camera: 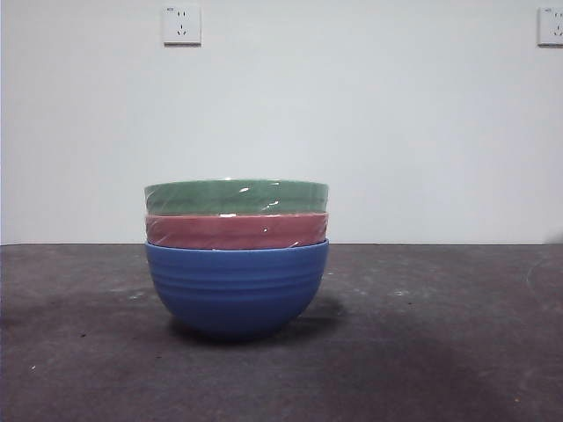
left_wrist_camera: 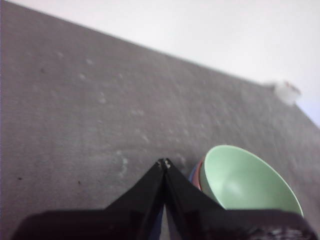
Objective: Pick up the green bowl on the top,put the green bowl on the left,pick up the red bowl in the middle,put the red bowl on the right
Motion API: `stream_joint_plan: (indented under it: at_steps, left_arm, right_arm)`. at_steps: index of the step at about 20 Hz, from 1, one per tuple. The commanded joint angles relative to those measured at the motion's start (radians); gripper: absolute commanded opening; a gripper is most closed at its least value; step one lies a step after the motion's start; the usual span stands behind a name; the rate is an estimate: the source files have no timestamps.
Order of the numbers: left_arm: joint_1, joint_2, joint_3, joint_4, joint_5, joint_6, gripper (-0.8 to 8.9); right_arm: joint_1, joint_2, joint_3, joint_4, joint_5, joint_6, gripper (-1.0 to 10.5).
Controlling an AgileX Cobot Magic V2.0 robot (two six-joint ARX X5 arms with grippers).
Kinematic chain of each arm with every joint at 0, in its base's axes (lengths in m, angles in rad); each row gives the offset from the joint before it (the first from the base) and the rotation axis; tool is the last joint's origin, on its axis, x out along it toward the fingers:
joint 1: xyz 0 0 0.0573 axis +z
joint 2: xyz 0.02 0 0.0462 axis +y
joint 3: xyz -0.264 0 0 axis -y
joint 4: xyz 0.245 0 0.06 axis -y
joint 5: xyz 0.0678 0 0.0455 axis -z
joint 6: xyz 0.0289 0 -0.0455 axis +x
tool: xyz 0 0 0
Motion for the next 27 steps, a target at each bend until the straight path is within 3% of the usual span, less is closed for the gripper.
stream_joint_plan:
  at_steps: [1,5,9,11,15,20,22,27]
  left_arm:
    - [0.001,0.124,0.096,-0.049,0.045,0.108,-0.06]
    - [-0.001,0.273,0.23,-0.148,0.117,0.196,-0.05]
    - [-0.01,0.369,0.333,-0.253,0.163,0.249,0.01]
    - [-0.021,0.396,0.365,-0.286,0.161,0.254,0.37]
    - [-0.048,0.404,0.377,-0.283,0.16,0.246,3.3]
    - [-0.126,0.415,0.38,-0.281,0.154,0.214,3.39]
    - [-0.199,0.458,0.407,-0.291,0.108,0.201,3.39]
    - [-0.429,0.667,0.573,-0.387,-0.121,0.214,3.38]
  right_arm:
    - [0.002,0.101,0.111,-0.06,-0.003,-0.126,-0.1]
    - [0.002,0.244,0.253,-0.174,-0.085,-0.258,0.0]
    - [0.002,0.351,0.34,-0.253,-0.187,-0.33,0.0]
    - [0.002,0.384,0.356,-0.259,-0.211,-0.333,0.7]
    - [0.002,0.412,0.358,-0.26,-0.21,-0.317,3.0]
    - [0.006,0.414,0.358,-0.263,-0.211,-0.302,3.2]
    - [0.025,0.415,0.358,-0.263,-0.21,-0.295,3.2]
    - [0.074,0.415,0.358,-0.264,-0.206,-0.294,3.2]
